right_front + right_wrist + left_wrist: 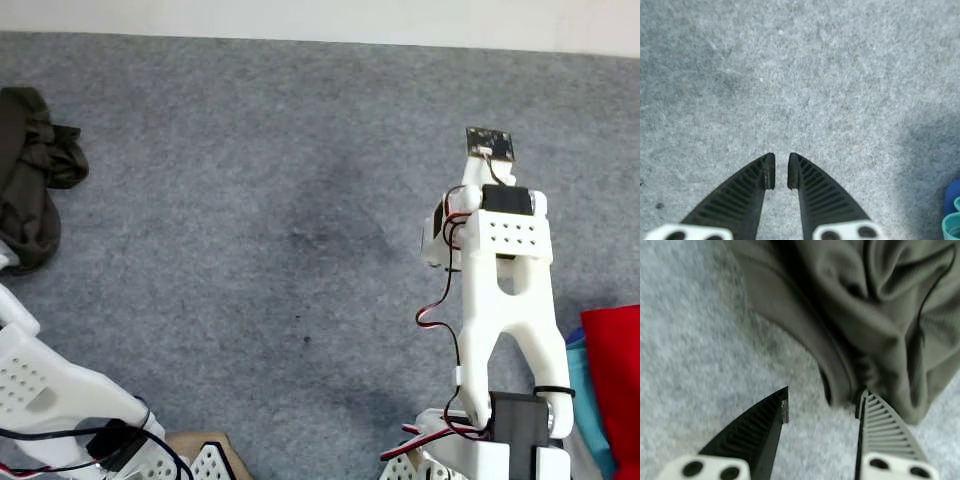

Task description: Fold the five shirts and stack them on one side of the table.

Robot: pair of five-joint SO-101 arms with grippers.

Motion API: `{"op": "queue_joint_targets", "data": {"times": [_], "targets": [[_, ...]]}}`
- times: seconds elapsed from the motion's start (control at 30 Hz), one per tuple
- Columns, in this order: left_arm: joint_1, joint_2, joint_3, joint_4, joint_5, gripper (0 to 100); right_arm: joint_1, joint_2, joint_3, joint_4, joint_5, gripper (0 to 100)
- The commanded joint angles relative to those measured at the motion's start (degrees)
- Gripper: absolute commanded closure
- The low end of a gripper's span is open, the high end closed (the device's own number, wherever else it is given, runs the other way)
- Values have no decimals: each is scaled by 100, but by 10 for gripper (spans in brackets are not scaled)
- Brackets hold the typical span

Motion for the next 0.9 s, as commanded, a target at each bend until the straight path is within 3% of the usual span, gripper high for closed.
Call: {"op": "queue_joint_targets", "data": {"times": [0.0,0.27,0.47,0.7,0.87], "targets": [[242,-48,-154,-176,18,762,-57,-92,-22,-84,62,936],[620,22,75,-431,176,765,-48,-92,-22,-66,26,936],[646,418,224,-967,176,867,-22,-92,-13,-66,26,936],[892,356,233,-941,176,976,-48,-57,-4,-75,18,936],[1305,-330,224,-202,176,994,-110,-92,330,-303,-26,936]]}}
